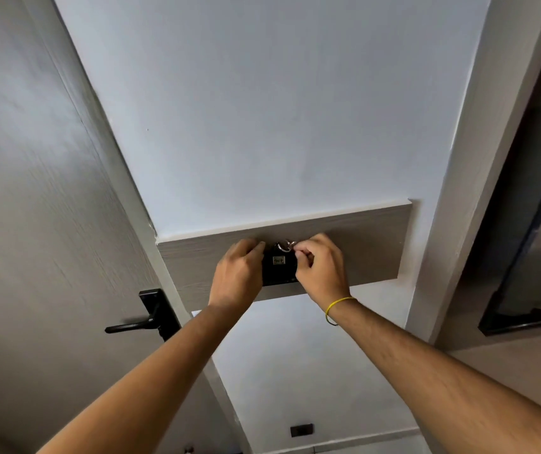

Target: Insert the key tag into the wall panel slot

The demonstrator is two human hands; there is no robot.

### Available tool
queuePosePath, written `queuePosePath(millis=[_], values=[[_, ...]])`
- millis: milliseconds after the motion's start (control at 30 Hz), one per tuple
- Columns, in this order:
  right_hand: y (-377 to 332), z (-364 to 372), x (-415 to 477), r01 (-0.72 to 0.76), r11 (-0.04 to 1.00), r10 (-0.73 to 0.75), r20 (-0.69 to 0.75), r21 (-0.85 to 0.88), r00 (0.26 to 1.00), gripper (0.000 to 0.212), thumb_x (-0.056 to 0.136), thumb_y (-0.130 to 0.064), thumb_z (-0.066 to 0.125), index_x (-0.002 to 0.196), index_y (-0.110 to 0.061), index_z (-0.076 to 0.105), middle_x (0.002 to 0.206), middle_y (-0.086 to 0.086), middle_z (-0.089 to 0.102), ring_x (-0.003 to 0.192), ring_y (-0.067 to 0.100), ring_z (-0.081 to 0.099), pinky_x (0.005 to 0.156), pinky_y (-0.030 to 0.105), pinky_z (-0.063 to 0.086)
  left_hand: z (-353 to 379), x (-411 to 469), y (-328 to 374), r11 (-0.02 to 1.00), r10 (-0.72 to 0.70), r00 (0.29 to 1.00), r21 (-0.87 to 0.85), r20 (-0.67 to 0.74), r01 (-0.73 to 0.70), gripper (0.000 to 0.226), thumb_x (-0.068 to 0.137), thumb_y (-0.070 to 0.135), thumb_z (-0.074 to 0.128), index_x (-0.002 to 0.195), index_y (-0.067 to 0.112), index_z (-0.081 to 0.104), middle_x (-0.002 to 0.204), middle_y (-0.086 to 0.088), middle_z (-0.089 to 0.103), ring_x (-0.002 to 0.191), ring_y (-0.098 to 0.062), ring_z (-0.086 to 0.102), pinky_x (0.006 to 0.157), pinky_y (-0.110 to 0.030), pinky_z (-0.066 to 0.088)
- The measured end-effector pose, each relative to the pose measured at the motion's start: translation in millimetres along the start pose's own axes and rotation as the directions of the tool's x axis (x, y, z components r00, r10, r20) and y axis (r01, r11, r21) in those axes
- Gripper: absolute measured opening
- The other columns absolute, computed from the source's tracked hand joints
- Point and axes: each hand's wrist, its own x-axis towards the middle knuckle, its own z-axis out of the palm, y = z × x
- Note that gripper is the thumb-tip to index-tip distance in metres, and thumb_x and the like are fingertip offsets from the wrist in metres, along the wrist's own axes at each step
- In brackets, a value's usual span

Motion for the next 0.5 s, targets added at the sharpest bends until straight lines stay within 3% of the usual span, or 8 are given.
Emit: queuePosePath(millis=[167, 333, 500], values=[[20, -51, 18, 0.082, 0.982, -0.107, -0.145, -0.168, 0.984, 0.032, 0.081, -0.002, 0.057, 0.108, -0.012, 0.071, 0.112, 0.005, 0.064, 0.106, 0.027, 0.062, 0.093, 0.037, 0.053, -28, -6, -45, 0.993, 0.024, 0.986, 0.121, -0.163, -0.004, 0.049, 0.089, -0.012, 0.059, 0.137, -0.001, 0.063, 0.131, -0.022, 0.067, 0.117, -0.041, 0.065, 0.094, -0.047, 0.058], [33, -66, 31, 0.267, 0.891, -0.286, 0.002, -0.368, 0.958, 0.048, 0.082, 0.004, 0.055, 0.129, -0.004, 0.061, 0.131, 0.012, 0.056, 0.127, 0.031, 0.052, 0.111, 0.037, 0.048, -35, -16, -74, 0.983, -0.036, 0.999, 0.181, -0.007, 0.037, 0.064, 0.095, -0.009, 0.053, 0.157, 0.002, 0.039, 0.164, -0.016, 0.043, 0.155, -0.033, 0.036, 0.123, -0.054, 0.036], [43, -68, 30, 0.314, 0.85, -0.313, 0.072, -0.423, 0.947, 0.057, 0.083, 0.003, 0.055, 0.14, 0.0, 0.055, 0.136, 0.015, 0.055, 0.13, 0.034, 0.054, 0.115, 0.043, 0.047, -35, -31, -77, 0.981, -0.104, 0.994, 0.167, 0.029, 0.097, 0.076, 0.095, -0.01, 0.049, 0.164, 0.007, 0.023, 0.173, -0.01, 0.024, 0.162, -0.025, 0.015, 0.129, -0.051, 0.023]])
